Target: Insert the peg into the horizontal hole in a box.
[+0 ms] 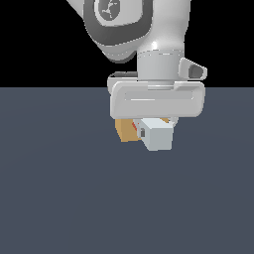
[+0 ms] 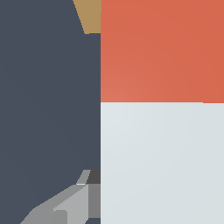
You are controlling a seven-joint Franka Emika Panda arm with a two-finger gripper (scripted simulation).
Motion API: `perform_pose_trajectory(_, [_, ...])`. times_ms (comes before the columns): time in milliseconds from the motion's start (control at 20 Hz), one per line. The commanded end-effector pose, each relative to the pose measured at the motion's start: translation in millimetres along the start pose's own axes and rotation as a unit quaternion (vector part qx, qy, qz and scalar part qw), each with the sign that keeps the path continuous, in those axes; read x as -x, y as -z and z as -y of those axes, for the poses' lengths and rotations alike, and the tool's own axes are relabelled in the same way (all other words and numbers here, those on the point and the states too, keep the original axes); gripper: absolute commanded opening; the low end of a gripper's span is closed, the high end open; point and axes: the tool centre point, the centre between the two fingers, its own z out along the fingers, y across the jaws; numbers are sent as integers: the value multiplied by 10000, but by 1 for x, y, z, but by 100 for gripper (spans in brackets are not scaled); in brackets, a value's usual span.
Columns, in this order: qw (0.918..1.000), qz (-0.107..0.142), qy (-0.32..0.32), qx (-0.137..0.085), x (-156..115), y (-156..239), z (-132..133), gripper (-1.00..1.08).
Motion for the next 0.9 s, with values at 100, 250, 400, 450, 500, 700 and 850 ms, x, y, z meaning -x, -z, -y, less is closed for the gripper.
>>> perform_pose_trajectory(100, [9998,2,178,18,-7,15,-21,-100])
perform_pose_trajectory(250, [9997,1,258,18,-11,21,-30,-100])
perform_pose_trajectory(400, [9995,0,314,18,-13,25,-37,-100])
perform_pose_trajectory(450, [9995,-1,328,18,-14,26,-38,-100])
perform_pose_trajectory(500, [9994,-1,340,18,-15,27,-39,-100])
perform_pose_trajectory(700, [9993,-1,364,18,-16,28,-42,-100])
perform_pose_trajectory(850, [9993,-1,364,18,-16,28,-42,-100])
